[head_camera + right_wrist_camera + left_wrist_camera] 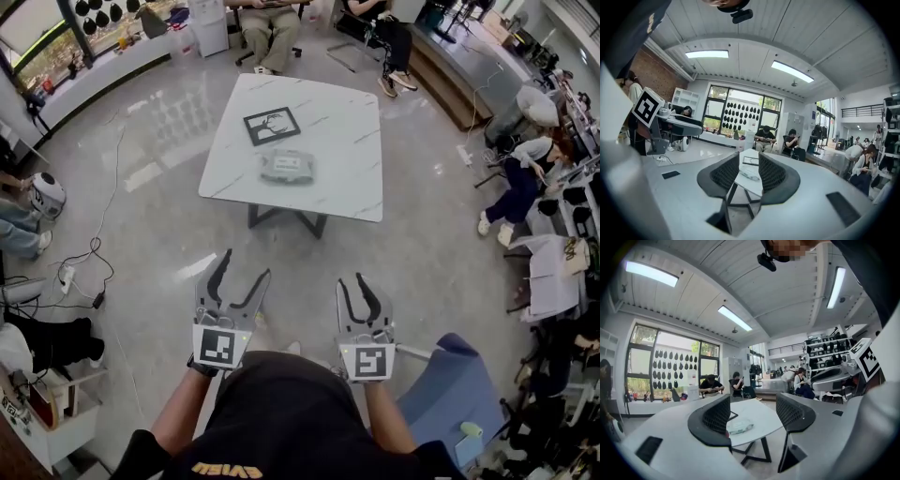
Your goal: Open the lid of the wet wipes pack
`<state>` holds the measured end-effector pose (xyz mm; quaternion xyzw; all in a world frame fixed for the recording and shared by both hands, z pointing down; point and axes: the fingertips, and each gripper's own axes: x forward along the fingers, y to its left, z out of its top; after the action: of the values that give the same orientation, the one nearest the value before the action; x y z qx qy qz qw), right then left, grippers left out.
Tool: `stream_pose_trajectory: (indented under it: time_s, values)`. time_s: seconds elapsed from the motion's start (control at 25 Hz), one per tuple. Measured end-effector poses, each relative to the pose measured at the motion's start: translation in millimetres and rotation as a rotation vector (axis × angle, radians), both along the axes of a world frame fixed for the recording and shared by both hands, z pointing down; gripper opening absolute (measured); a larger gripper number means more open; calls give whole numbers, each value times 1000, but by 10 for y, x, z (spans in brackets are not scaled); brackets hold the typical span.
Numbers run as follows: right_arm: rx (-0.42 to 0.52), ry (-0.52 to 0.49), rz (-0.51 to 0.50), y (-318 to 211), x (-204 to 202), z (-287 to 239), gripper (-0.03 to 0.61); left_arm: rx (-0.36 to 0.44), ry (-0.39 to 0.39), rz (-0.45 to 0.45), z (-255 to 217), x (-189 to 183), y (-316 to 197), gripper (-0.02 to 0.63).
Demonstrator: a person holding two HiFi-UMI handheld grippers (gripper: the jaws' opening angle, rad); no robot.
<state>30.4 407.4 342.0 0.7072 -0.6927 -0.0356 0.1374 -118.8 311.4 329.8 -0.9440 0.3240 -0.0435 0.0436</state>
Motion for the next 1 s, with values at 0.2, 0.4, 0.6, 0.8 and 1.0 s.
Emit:
stream_pose_trajectory:
  time_s: [0.2,0.4,0.6,0.8,1.0]
  values:
    - [-16,32,1,-666,-48,-100,129,9,3,-5,-68,-157,-592,316]
    - [-32,97,0,-1278,-202,-157,129,2,6,-5,-17,-411,-1189,316]
    - [-56,67,28,-1778,-368,-112,129,-46,29,11,41,-636,-1673,316]
    - [-74,60,84,-2073,-387,-90,129,-70,-4,42,186,-762,-2014,316]
    - [-121,65,156,-2214,-262,-65,127,-96,-14,90,322,-695,-2192,314]
